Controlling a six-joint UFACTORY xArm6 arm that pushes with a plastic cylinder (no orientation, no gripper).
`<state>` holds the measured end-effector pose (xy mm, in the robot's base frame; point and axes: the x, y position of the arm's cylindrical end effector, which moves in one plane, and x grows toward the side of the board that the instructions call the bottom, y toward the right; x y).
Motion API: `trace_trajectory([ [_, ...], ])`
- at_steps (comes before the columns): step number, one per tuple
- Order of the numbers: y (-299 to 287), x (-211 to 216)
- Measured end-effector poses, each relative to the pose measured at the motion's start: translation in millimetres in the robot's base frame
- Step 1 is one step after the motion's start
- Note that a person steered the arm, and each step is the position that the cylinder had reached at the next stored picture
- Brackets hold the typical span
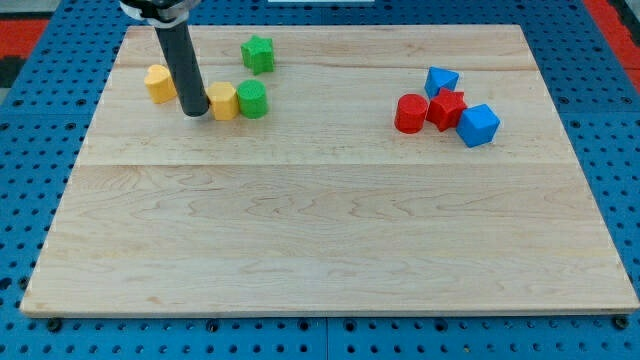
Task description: Move the hexagon along with the green circle close to the green star
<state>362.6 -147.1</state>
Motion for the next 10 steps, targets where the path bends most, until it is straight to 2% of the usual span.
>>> trace_trajectory([
  [2, 92, 5],
  [3, 95, -52],
  [4, 112, -87],
  [5, 179, -39],
  [6, 100, 20],
  [7, 38, -8],
  [8, 59, -48],
  [9, 76, -40],
  [10, 32, 16],
])
